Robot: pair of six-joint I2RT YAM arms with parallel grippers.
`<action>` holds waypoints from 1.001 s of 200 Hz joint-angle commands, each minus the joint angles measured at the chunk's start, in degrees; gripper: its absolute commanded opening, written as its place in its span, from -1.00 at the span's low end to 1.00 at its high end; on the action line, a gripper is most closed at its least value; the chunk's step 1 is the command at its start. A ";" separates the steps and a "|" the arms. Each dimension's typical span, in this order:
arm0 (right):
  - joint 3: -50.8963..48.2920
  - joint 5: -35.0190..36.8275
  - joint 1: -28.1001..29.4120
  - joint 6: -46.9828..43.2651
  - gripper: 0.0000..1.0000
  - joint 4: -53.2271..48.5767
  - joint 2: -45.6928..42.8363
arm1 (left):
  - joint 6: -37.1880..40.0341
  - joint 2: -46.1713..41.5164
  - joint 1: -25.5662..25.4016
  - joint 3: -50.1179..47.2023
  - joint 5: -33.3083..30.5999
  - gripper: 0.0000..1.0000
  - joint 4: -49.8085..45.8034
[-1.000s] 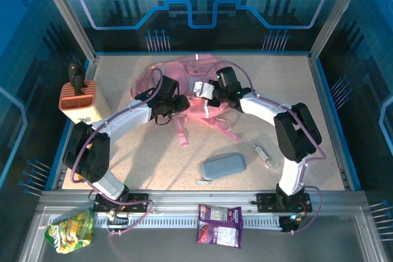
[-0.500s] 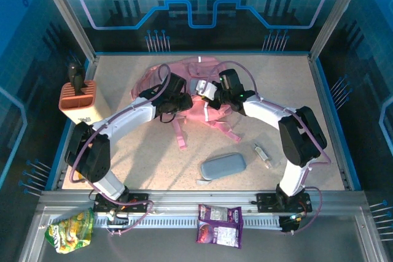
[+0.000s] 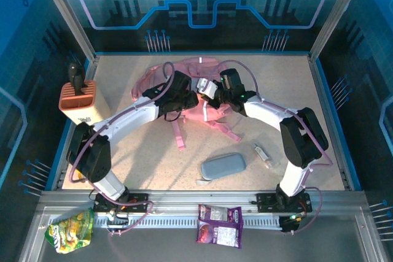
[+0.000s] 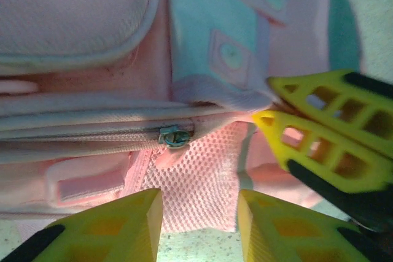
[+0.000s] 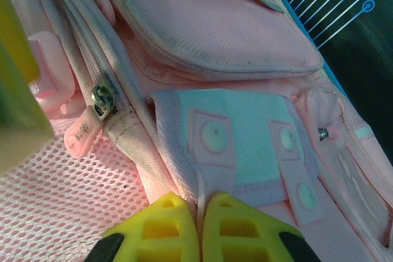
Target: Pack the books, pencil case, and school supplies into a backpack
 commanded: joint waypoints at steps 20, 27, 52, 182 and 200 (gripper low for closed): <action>0.94 -6.35 0.55 3.00 -1.00 8.00 -4.81 | 3.97 4.76 0.11 3.15 1.58 -0.05 0.55; 0.86 -6.85 0.58 3.23 -1.00 8.03 -4.90 | 4.20 5.35 0.10 4.25 0.28 -0.05 -0.36; 0.34 -8.43 0.58 4.49 -1.00 9.61 -5.19 | 3.90 6.86 0.39 5.62 -7.30 -0.17 -1.26; -1.13 -10.91 -0.20 5.65 -1.00 10.78 -4.68 | 4.56 8.77 1.46 10.01 -14.70 -0.70 -2.61; -1.59 -10.95 -0.69 5.46 -1.00 10.76 -4.92 | 5.13 7.06 2.10 9.12 -12.44 -0.82 -4.15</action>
